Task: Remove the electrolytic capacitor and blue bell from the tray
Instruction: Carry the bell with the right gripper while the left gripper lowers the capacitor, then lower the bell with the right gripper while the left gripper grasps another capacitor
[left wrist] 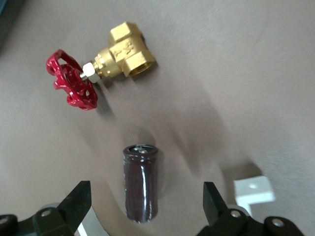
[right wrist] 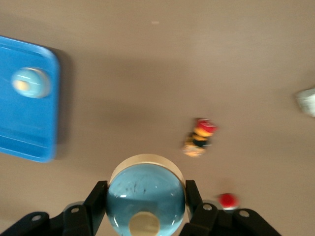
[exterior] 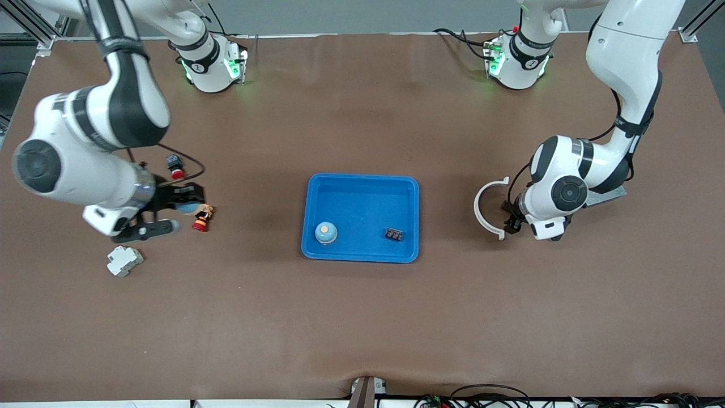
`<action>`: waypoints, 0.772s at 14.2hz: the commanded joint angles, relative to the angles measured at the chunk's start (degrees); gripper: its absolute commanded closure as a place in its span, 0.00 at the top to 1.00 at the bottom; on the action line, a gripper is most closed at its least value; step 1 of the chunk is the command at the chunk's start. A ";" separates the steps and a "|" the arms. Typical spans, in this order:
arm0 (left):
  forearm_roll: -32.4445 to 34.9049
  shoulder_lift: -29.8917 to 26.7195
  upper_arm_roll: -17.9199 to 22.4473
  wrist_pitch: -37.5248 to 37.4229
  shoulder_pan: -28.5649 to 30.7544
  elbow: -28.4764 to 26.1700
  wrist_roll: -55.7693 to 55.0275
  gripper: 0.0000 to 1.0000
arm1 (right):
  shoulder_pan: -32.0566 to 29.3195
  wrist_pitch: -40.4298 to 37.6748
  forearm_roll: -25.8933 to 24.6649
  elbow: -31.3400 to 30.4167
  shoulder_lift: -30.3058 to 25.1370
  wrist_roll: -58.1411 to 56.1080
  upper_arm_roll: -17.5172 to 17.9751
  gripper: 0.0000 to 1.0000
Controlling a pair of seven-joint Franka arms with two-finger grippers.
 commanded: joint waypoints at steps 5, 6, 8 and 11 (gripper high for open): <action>0.51 -1.59 -5.50 -4.73 -1.94 8.53 -11.05 1.00 | -8.59 9.45 -7.04 -1.21 4.77 -14.18 1.20 0.31; 0.51 -1.42 -5.59 -4.99 -3.43 10.03 -12.91 1.00 | -9.55 10.94 -7.39 -1.39 5.82 -14.71 1.20 0.31; 0.51 -0.63 -5.59 -5.52 -6.16 12.32 -14.59 1.00 | -11.04 14.11 -7.40 -2.17 7.58 -18.30 1.20 0.31; 0.42 2.70 -5.59 -5.52 -11.08 17.49 -18.27 1.00 | -12.89 16.49 -7.40 -2.62 10.48 -21.57 1.29 0.31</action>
